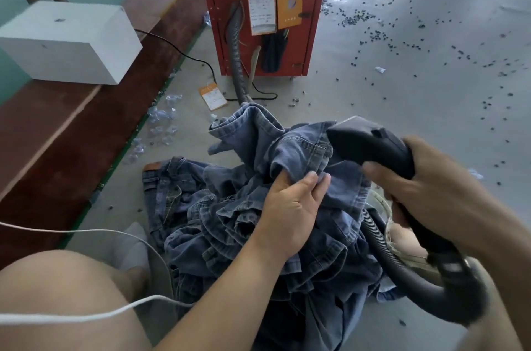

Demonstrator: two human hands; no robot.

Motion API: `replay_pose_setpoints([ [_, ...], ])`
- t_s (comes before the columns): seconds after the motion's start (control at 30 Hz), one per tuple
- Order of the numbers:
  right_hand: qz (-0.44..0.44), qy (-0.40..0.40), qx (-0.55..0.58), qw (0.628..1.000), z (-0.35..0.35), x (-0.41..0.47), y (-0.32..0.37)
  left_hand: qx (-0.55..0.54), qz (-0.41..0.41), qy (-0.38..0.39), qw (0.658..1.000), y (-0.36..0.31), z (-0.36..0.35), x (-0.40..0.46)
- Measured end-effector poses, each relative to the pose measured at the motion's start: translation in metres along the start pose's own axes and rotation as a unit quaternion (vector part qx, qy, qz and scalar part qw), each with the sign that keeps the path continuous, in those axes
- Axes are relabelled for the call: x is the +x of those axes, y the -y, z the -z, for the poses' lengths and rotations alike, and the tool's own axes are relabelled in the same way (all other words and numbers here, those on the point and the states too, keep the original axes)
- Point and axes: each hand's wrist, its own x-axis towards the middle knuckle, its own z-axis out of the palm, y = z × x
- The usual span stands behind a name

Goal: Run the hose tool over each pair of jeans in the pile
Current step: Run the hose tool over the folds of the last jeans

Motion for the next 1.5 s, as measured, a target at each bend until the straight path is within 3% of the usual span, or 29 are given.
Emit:
replay_pose_setpoints([
  [0.2,-0.020,0.080,-0.017,0.996,-0.011,0.000,0.002,0.196,-0.046,0.006,0.979,0.004,0.001,0.003],
  [0.33,-0.029,0.045,0.029,0.998,-0.017,0.007,0.002,0.158,-0.039,-0.019,0.986,0.001,0.002,0.007],
  [0.53,-0.002,0.083,-0.067,0.994,-0.017,-0.012,0.000,0.191,-0.053,0.002,0.980,0.001,0.010,0.003],
  [0.7,-0.030,0.009,0.029,0.999,-0.013,0.014,0.003,0.119,-0.003,0.033,0.992,0.010,0.014,-0.006],
  [0.8,-0.029,-0.037,0.113,0.992,0.001,0.018,-0.002,0.113,-0.017,0.044,0.992,0.009,0.016,-0.009],
  [0.87,-0.014,-0.014,0.126,0.992,0.009,0.008,-0.005,0.108,-0.026,0.054,0.992,0.007,0.017,-0.006],
  [1.0,0.009,0.097,0.031,0.995,0.001,-0.009,-0.001,0.093,-0.006,0.047,0.995,0.009,0.029,-0.001],
  [1.13,-0.026,0.086,0.079,0.993,-0.015,0.011,0.004,0.078,0.038,0.054,0.995,0.009,0.039,-0.003],
  [1.27,-0.025,0.016,0.095,0.995,-0.002,0.020,0.001,0.062,0.004,0.046,0.997,0.000,0.019,-0.011],
  [1.4,0.039,0.098,0.008,0.994,0.009,-0.007,0.000,0.051,-0.010,0.015,0.999,-0.008,0.004,-0.015],
  [1.5,0.040,0.148,-0.073,0.985,-0.003,-0.014,0.007,0.130,-0.032,0.042,0.990,-0.013,-0.007,-0.018],
])
